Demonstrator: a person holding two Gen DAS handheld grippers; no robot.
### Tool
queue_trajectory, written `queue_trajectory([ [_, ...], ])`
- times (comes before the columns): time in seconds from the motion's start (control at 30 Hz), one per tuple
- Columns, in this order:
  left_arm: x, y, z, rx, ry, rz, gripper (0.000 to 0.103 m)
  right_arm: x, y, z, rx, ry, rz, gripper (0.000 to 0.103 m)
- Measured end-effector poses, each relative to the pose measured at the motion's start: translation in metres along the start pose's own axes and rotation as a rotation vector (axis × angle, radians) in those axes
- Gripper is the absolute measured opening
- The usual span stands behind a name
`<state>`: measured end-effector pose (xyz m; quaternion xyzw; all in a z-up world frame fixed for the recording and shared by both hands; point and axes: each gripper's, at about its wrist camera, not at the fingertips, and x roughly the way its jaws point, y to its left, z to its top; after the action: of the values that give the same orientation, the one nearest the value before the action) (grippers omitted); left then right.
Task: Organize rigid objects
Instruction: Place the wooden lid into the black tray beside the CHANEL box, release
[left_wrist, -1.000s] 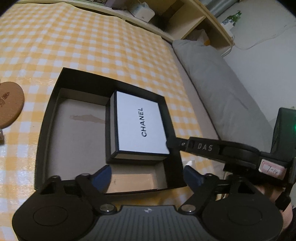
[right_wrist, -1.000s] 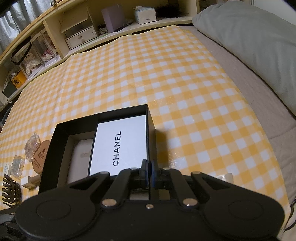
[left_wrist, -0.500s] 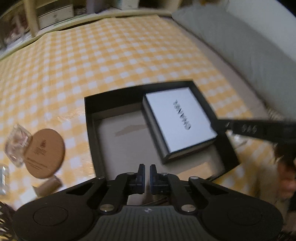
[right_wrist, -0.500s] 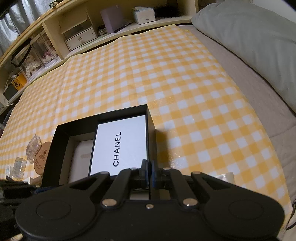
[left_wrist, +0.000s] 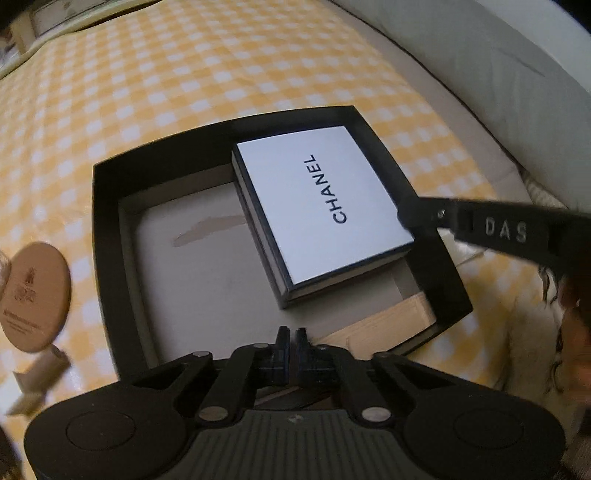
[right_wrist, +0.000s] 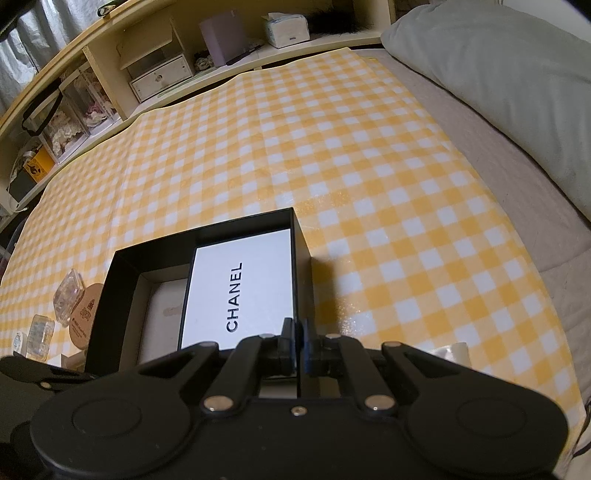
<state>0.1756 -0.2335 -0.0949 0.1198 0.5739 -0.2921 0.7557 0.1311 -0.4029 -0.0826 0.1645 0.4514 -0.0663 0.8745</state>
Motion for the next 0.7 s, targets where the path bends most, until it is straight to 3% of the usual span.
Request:
queue_trajectory([
  [0.23, -0.002, -0.007, -0.004, 0.02, -0.035, 0.027, 0.003, 0.0, 0.0, 0.0, 0.001, 0.0, 0.001, 0.005],
  [0.33, -0.01, -0.007, -0.006, 0.023, -0.064, 0.045, 0.017, 0.0, 0.0, 0.0, 0.003, 0.0, 0.001, 0.005],
  [0.4, -0.019, -0.006, -0.008, 0.015, -0.091, 0.048, 0.039, 0.0, -0.001, 0.0, 0.003, 0.0, 0.001, 0.005],
  [0.5, -0.035, -0.005, -0.012, 0.001, -0.141, 0.014, 0.064, 0.0, -0.001, 0.0, 0.004, 0.0, 0.002, 0.005],
  [0.53, -0.042, -0.006, -0.015, 0.001, -0.164, 0.008, 0.067, 0.0, -0.001, 0.0, 0.003, 0.0, 0.002, 0.005],
  [0.6, -0.052, -0.007, -0.019, 0.004, -0.198, -0.007, 0.082, 0.0, -0.001, 0.0, 0.002, 0.0, 0.002, 0.005],
  [0.7, -0.067, -0.009, -0.028, -0.007, -0.267, -0.022, 0.094, -0.001, -0.001, 0.0, 0.003, -0.001, 0.002, 0.005],
])
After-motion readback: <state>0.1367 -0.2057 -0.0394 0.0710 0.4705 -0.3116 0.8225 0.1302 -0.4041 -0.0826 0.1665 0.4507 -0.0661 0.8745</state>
